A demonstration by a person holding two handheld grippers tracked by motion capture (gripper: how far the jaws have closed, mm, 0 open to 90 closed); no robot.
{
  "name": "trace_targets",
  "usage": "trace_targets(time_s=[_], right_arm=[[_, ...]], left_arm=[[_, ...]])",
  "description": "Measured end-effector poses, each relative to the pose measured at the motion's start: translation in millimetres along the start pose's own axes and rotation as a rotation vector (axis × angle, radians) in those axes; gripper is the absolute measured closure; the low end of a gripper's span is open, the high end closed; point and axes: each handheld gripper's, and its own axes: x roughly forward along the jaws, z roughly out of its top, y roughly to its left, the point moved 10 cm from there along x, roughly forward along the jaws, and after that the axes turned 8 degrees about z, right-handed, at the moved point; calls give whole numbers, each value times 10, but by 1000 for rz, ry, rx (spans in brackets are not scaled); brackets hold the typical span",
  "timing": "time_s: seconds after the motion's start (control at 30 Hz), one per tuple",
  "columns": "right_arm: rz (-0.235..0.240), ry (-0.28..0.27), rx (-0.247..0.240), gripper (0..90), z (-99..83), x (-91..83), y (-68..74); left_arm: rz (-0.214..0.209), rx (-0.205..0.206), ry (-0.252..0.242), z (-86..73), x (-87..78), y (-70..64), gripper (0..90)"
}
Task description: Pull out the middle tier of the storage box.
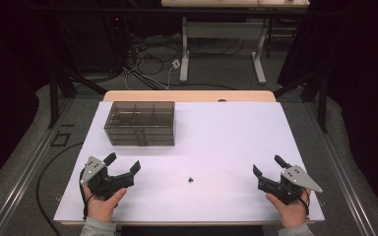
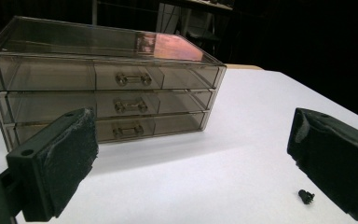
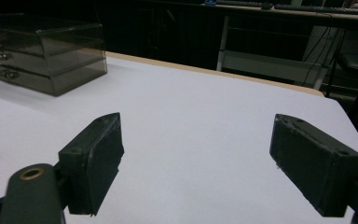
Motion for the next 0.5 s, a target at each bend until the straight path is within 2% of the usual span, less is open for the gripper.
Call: trace_targets(time_s=[0.07,0.23,0.33,0.43,0.47,0.5], right_arm=[[-2,-6,8,168,4,-6,-2],[-17,-13,43,168,16,-1,-24],[-14,-14,45,169,13,10,-31],[-18,-9,46,169,1,18,-35],[-18,-9,46,169,1,18,-35],[-17,-8,43,169,-4,21,-39]], left_arm=[[-5,3,10,-9,6,2,14],[-17,-32,31,3,73,-37,28],[-23,-40,39,9,101,-53,44],[-14,-73,31,34,128,-31,141],[-14,-73,31,34,128,-31,153],[-14,-91,28,50,138,-18,153]])
